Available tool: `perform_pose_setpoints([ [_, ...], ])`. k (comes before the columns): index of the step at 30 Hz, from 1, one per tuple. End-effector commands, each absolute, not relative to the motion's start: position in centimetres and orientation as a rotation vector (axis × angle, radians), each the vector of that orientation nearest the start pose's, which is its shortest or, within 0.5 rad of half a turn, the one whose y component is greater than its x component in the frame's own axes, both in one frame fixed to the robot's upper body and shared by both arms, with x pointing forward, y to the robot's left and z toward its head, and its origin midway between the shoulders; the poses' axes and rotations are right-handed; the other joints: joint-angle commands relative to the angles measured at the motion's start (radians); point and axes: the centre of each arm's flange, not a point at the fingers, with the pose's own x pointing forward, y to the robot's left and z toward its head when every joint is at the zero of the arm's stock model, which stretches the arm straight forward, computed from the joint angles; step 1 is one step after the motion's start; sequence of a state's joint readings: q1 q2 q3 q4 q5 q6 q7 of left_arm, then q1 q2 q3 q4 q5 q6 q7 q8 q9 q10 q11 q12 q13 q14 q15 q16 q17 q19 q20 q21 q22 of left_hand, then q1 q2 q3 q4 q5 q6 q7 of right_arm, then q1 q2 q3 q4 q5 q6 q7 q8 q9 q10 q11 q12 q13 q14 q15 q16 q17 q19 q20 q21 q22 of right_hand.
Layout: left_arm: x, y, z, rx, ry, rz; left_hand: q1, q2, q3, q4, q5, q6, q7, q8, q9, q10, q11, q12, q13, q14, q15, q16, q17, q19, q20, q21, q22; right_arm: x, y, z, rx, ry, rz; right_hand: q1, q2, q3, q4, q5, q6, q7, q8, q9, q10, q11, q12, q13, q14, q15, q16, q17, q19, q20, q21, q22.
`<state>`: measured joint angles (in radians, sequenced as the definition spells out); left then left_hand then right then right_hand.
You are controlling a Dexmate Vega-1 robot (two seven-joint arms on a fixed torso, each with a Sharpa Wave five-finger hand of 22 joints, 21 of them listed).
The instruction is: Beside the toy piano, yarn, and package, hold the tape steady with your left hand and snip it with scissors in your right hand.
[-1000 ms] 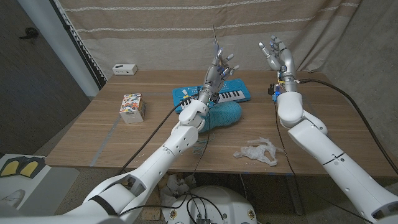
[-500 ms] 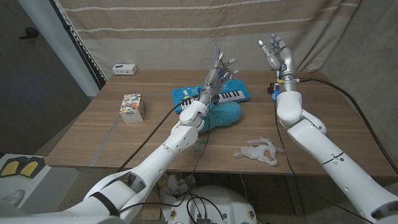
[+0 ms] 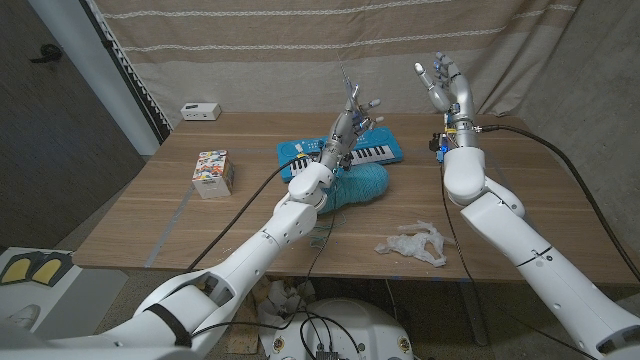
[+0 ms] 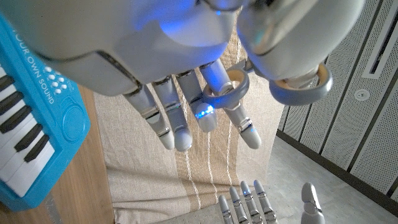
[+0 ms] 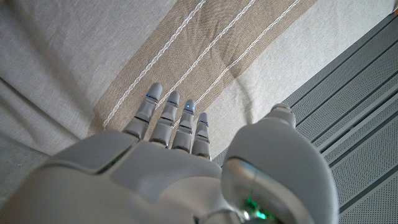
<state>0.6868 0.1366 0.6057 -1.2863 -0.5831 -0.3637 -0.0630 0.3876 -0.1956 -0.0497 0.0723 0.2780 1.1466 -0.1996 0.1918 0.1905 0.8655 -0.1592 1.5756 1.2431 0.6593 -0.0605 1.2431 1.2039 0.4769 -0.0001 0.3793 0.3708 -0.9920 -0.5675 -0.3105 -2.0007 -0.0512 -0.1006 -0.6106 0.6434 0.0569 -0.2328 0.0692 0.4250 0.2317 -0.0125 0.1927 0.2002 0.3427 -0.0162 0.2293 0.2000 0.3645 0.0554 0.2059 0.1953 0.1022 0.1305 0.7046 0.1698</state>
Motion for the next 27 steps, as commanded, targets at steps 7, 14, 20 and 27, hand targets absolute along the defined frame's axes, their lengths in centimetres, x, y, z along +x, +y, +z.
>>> perform_pose_setpoints([
  [7,62.1,4.0,4.7,-0.022,-0.775,-0.655,-0.072,-0.002,-0.318,-0.14,-0.085,-0.306,0.186,-0.02,0.002,-0.074,-0.028,-0.005,0.0,-0.062,-0.122,-0.075,-0.071,-0.005,0.04,-0.026,-0.017,50.2,-23.9,8.5,-0.403,-0.985,-0.357,-0.022,-0.004,-0.017,0.006,-0.005,-0.011,-0.002,0.003,0.0,0.005,-0.003,0.005,0.002,0.008,0.007,0.008,0.003,0.002,0.01,-0.01,0.006],
  [14,62.1,4.2,4.8,0.004,-0.765,-0.673,-0.102,-0.001,-0.317,-0.144,-0.097,-0.377,0.195,-0.018,0.002,-0.135,-0.033,-0.005,0.0,-0.088,-0.113,-0.091,-0.075,-0.015,0.056,-0.043,-0.031,49.8,-24.0,8.4,-0.406,-0.993,-0.361,-0.043,-0.016,-0.03,0.012,-0.008,-0.014,0.0,0.003,0.0,0.004,-0.001,0.005,0.002,0.008,0.01,0.008,0.004,0.003,0.013,-0.016,0.006],
  [20,61.9,4.1,4.7,0.001,-0.77,-0.685,-0.132,0.001,-0.316,-0.147,-0.1,-0.419,0.174,-0.008,0.003,-0.158,-0.033,0.0,-0.001,-0.099,-0.11,-0.102,-0.08,-0.022,0.063,-0.059,-0.044,49.7,-24.1,8.4,-0.4,-0.997,-0.359,-0.059,-0.023,-0.038,0.018,-0.011,-0.016,0.001,0.003,0.0,0.003,0.001,0.005,0.002,0.008,0.01,0.008,0.004,0.004,0.016,-0.021,0.006],
  [27,61.6,3.9,4.5,0.003,-0.764,-0.706,-0.146,0.003,-0.314,-0.151,-0.098,-0.377,0.154,0.012,0.003,-0.152,-0.033,0.003,-0.001,-0.103,-0.111,-0.109,-0.086,-0.04,0.064,-0.074,-0.052,49.4,-24.1,8.3,-0.397,-0.998,-0.361,-0.076,-0.028,-0.046,0.024,-0.012,-0.018,0.001,0.002,0.0,0.005,0.001,0.006,0.002,0.009,0.011,0.007,0.004,0.006,0.016,-0.026,0.006],
])
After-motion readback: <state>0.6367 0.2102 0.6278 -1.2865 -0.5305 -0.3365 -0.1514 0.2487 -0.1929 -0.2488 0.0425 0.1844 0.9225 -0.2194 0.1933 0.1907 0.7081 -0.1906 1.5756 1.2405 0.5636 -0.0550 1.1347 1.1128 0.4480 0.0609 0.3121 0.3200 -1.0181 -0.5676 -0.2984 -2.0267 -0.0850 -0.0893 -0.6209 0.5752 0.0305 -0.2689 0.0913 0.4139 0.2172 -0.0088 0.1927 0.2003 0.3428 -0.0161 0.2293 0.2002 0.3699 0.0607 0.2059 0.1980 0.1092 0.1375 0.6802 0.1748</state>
